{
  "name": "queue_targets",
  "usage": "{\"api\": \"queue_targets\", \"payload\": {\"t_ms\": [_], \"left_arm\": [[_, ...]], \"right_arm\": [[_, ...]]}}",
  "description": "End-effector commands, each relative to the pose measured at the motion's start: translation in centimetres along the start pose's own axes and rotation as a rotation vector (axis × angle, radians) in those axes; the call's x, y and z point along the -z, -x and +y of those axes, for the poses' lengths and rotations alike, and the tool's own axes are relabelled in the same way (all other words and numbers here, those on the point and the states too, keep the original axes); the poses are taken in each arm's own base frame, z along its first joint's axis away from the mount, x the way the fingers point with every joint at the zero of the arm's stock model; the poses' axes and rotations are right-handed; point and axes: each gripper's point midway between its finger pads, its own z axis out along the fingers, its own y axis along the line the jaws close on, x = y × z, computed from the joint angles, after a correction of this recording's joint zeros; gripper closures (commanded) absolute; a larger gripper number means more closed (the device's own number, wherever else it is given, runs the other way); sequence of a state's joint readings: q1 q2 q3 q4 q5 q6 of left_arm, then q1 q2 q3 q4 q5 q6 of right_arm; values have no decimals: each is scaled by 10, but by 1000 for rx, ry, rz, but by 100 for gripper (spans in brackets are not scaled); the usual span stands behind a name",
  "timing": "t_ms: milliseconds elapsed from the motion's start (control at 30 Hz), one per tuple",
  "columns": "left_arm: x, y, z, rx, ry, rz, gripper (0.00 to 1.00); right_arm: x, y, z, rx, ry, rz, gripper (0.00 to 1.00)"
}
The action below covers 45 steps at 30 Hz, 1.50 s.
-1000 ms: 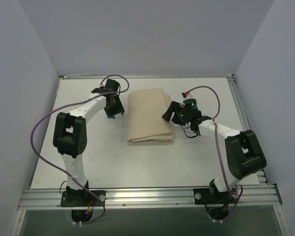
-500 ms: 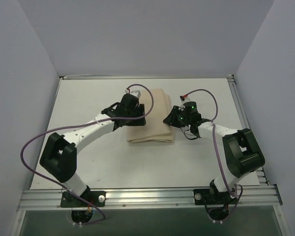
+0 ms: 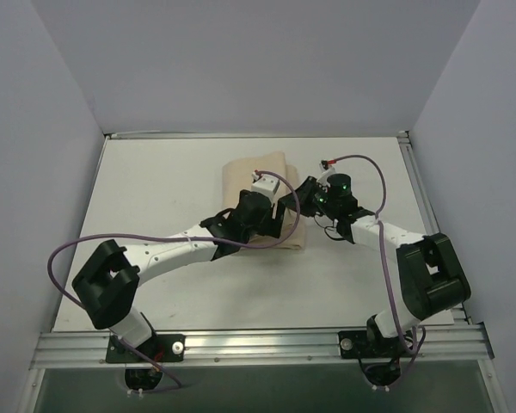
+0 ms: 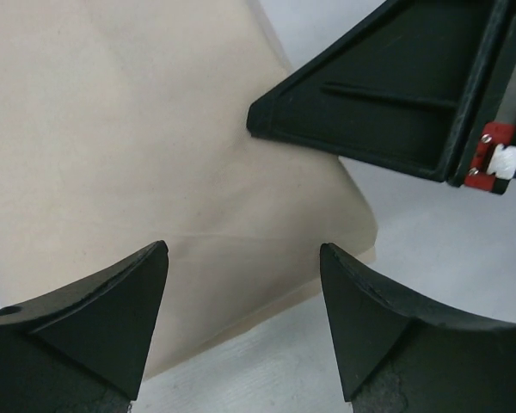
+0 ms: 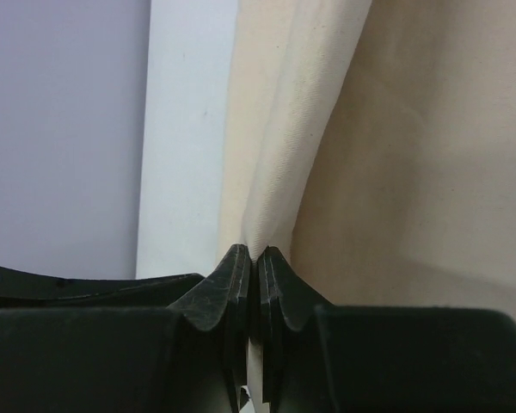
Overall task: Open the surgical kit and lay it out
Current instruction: Open the surgical kit at the center of the board.
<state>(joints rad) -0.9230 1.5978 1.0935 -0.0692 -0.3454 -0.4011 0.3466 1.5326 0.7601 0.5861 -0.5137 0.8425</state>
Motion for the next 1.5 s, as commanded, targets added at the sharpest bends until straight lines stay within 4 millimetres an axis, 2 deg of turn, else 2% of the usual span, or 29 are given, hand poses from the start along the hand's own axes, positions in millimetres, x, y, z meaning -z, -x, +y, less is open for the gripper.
{"api": "queue_targets", "payload": {"t_ms": [0,67,100,167,233,433,500,533,633,667,700,733,767,800,867,900,933,967,1000,1067,1100,1133,1200,1233,1300,1333,1367,1433,1467], "left_arm": [[-2,49,-18,-11,-21,-154,20],[-5,50,-21,-19,-13,-153,18],[-5,51,-22,-20,-11,-153,12],[-8,51,-25,-16,-9,-142,5],[-15,49,-27,-17,-3,-131,3],[-23,35,-15,14,80,-69,0],[-24,32,-8,29,111,-54,16],[-26,31,-5,51,115,-42,39],[-26,30,16,97,139,-22,68],[-25,34,26,115,151,-27,83],[-21,39,31,129,149,-37,94],[-18,36,40,140,163,-26,98],[-15,41,54,159,195,-34,98],[-5,49,63,180,211,-53,98],[8,44,93,227,302,-30,98],[19,53,119,282,355,-47,98],[27,41,137,320,407,-2,98],[34,38,153,355,442,13,98],[46,40,186,455,511,-1,98],[62,12,221,549,587,72,98],[73,11,230,611,580,67,98],[83,3,257,690,637,60,98],[103,-17,277,769,694,60,98],[112,-22,295,834,717,45,81],[120,-39,304,885,726,44,37],[121,-40,310,914,712,41,10],[120,-41,310,916,701,47,3],[118,-44,307,920,688,82,6],[116,-44,306,920,681,90,6]], "right_arm": [[8,14,40,-72,131,-43,100],[10,17,43,-83,130,-55,100],[10,17,45,-92,126,-51,100],[11,20,50,-91,129,-63,100],[13,21,54,-108,131,-71,100],[20,25,67,-126,164,-94,100],[21,27,68,-122,161,-99,100],[22,29,70,-114,163,-107,100],[20,31,65,-101,132,-113,98],[20,33,66,-88,132,-116,93],[19,35,67,-83,134,-117,84],[18,36,66,-73,129,-118,68],[17,43,70,-52,122,-129,40],[18,40,57,-21,54,-114,27],[24,57,57,38,-4,-167,12],[27,56,46,84,-64,-157,8],[32,62,48,114,-76,-177,7],[33,63,50,142,-79,-177,7],[33,60,52,193,-70,-162,8],[28,50,55,243,-60,-108,17],[25,48,65,275,-47,-96,20],[15,32,68,336,-38,-46,23],[4,16,74,394,-42,-2,27],[-7,1,84,440,-29,35,28],[-19,-13,87,474,-48,63,29],[-30,-17,85,478,-66,73,29],[-36,-31,88,495,-68,101,30],[-54,-37,83,512,-113,105,29],[-59,-53,86,543,-120,131,24]]}}
